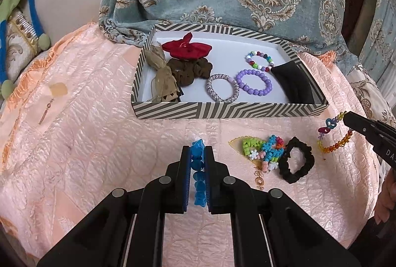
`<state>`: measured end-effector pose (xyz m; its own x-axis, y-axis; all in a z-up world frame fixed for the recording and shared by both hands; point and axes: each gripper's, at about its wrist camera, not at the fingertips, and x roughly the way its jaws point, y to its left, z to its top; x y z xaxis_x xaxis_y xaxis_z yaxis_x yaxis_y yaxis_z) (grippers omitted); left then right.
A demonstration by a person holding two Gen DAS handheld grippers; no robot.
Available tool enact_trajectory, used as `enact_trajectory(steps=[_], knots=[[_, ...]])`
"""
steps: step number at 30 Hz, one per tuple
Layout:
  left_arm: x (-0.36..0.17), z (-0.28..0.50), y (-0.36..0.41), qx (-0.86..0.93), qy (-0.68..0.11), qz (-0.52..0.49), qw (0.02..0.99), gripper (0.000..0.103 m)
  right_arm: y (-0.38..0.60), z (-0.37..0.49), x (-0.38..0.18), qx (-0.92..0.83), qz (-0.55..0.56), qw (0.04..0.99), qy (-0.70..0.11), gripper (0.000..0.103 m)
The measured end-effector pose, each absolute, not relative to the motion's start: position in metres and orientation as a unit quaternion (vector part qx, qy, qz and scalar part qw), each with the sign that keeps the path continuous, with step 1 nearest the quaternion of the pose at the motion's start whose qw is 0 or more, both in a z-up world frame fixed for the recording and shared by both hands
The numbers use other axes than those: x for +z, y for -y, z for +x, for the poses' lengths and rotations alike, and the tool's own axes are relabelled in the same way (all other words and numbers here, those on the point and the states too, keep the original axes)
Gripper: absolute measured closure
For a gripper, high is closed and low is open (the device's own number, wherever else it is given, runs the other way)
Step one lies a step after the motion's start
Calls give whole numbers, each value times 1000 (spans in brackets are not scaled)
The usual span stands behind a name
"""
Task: Organize jewelry
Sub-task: 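Lift the blue bracelet with left tool while right tool lifts the amber bracelet, then lower the blue and amber bracelets into the striped box and open both tools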
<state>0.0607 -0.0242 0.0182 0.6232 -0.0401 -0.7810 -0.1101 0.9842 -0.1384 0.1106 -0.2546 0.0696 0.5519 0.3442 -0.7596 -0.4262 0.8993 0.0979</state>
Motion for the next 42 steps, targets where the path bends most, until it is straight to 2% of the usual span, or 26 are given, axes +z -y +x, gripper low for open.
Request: enact_trajectory(steps=[23,34,42], knots=[[20,60,26,9,-432,-88,897,103,245,107,70,228,-68,875,-422,94],[81,71,28,-32,-386,-109,916,103,240,131,122,265,-13,890,-372,94],[107,145,23,-53,-381,-128,914,103,220,196,126,269,37,881,-389,94]])
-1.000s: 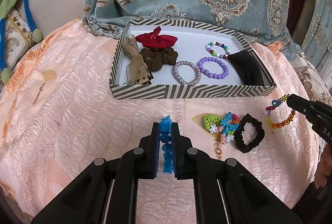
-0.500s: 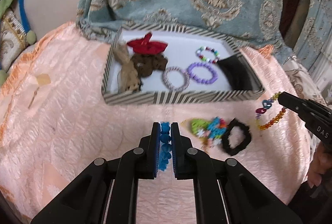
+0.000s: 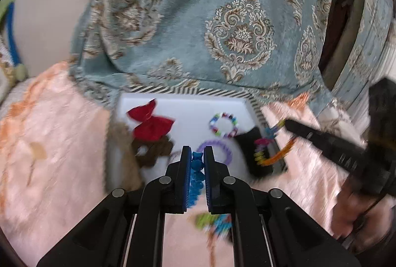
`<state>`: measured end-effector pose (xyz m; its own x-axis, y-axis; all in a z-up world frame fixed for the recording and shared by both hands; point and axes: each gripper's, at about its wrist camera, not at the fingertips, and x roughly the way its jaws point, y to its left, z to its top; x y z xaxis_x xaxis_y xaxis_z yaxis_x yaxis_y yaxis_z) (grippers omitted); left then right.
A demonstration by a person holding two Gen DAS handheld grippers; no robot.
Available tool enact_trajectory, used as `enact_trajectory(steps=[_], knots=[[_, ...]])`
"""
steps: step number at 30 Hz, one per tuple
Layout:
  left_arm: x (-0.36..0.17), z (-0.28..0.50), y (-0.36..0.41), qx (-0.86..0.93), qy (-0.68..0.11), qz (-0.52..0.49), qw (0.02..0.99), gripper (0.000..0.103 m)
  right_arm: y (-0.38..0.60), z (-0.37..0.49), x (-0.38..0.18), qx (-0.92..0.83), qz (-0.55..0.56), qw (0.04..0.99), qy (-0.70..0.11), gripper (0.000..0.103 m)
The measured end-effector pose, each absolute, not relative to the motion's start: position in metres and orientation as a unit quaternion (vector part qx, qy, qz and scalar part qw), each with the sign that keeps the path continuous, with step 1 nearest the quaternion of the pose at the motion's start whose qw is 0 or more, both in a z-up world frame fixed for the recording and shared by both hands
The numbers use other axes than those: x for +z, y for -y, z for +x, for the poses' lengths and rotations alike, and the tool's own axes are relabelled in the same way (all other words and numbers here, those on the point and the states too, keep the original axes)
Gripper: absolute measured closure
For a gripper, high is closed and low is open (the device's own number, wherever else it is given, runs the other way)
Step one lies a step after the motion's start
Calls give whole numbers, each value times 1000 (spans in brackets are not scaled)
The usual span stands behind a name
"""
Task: Organize jewelry
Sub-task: 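Lower the blue and amber bracelets into the striped box and open both tools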
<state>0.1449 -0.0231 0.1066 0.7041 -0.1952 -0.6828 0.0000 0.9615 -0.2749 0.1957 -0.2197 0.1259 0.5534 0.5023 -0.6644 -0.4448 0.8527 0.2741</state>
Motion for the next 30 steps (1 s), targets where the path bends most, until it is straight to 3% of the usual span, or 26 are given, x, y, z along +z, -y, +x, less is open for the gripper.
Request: enact_trajectory(steps=[7,13,17,25,30], knots=[[99,238,32,-55,-384,-147,910,103,203,237,77,259,50,861,-434,94],[48,299,27,-46,-414,-174,892,103,200,255,42,241,51,846,-472,94],[13,305,12,0,-456,-168,874,103,196,258,35,240,41,845,-475,94],[7,287,10,29,-465,-128,875,103,191,270,20,238,57,836,-490,94],[10,278,16,20,-462,-125,878,95,190,271,8,231,61,830,-504,94]])
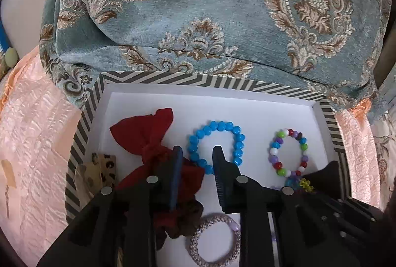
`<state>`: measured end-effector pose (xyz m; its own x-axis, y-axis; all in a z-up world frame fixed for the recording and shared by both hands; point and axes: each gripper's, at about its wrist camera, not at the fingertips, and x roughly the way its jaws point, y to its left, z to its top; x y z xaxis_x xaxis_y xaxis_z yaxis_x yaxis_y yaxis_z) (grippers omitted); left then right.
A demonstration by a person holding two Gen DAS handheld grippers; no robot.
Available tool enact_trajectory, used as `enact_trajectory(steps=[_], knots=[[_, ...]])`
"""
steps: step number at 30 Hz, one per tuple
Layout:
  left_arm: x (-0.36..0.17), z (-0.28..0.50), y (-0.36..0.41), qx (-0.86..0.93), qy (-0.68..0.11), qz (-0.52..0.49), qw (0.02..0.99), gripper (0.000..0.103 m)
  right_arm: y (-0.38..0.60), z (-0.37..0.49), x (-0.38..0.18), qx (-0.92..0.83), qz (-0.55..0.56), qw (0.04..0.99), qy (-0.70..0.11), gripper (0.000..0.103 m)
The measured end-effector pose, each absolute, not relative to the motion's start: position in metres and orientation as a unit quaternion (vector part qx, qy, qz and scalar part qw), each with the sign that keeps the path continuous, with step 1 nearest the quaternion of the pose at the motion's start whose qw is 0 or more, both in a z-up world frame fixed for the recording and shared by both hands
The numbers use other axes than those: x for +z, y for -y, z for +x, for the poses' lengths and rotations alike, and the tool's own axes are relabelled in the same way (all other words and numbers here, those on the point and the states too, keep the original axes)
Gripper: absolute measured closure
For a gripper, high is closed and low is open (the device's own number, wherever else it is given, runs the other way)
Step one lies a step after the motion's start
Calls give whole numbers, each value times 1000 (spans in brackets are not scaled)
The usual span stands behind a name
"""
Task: Organize jewelry
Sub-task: 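Lower the blue and amber bracelets into the striped box and open both tools, then grasp the green-blue beaded hair tie with left tool while right tool grasps a black scrunchie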
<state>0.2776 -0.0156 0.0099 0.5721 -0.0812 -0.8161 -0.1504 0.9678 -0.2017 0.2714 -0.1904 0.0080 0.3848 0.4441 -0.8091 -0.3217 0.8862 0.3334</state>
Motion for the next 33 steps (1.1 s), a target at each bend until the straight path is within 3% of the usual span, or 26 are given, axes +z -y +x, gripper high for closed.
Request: enact_trajectory(steps=[4,13,26,33], knots=[[19,272,14,15,-453,-127,883,95,192,271,4,230,68,828,-508,93],[37,252,-4,11,-436,-130,890,94,198,263,23,255,85,833,-483,82],[54,145,11,-25,-410,-147,900,94,226,196,57,253,50,853,-454,82],[25,110,42,-58,-451,-116,883,90,237,148,40,250,26,835,-490,81]])
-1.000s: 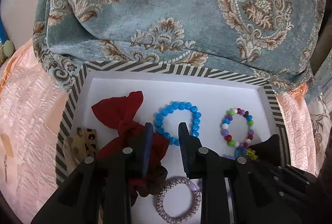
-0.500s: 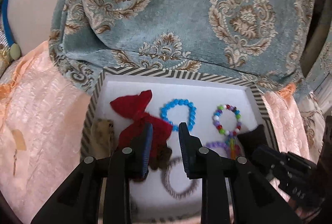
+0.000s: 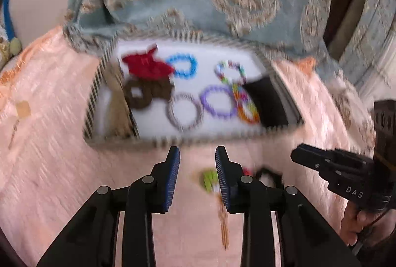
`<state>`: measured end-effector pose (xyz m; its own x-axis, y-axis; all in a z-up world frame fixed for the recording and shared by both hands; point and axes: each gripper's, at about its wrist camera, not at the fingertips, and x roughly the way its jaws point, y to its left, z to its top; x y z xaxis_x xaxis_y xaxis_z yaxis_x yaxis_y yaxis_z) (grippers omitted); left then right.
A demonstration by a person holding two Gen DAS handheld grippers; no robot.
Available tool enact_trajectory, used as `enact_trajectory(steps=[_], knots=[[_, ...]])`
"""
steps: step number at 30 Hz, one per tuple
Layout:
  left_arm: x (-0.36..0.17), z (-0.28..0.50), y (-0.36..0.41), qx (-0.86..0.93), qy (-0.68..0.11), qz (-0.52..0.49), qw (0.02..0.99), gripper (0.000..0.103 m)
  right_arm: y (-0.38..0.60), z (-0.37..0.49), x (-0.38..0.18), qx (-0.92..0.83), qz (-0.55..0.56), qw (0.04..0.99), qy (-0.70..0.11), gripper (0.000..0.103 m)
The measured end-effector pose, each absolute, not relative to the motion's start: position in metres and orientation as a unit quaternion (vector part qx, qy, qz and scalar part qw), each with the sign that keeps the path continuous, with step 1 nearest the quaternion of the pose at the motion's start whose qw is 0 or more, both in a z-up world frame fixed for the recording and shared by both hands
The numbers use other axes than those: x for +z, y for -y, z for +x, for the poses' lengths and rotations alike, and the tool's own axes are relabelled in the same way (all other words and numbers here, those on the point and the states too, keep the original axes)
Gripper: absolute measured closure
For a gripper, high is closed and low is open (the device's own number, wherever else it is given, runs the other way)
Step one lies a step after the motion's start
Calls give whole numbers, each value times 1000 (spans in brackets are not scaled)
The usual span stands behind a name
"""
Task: Organize jewelry
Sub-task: 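Grasp the green-blue beaded hair tie with left tool while right tool grasps a black scrunchie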
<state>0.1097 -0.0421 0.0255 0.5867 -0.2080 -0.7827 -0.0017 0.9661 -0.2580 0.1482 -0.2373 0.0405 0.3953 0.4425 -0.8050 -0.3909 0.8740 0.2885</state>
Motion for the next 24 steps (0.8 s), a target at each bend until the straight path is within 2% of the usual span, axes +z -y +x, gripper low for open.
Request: enact_trajectory(steps=[9,12,20,24], knots=[[2,117,49,-69,-479,-117,867,90,219,141,7,274,2,798,-537,81],[-9,120,56,-69,-495,-96,861,90,211,135,1,271,-35,794,-544,74],[-14,119,70,-79,-502,-57,859,90,205,130,0,274,-61,795,-538,66],[-16,114,74,-85,-507,-28,857,90,202,129,0,277,-74,793,-537,65]])
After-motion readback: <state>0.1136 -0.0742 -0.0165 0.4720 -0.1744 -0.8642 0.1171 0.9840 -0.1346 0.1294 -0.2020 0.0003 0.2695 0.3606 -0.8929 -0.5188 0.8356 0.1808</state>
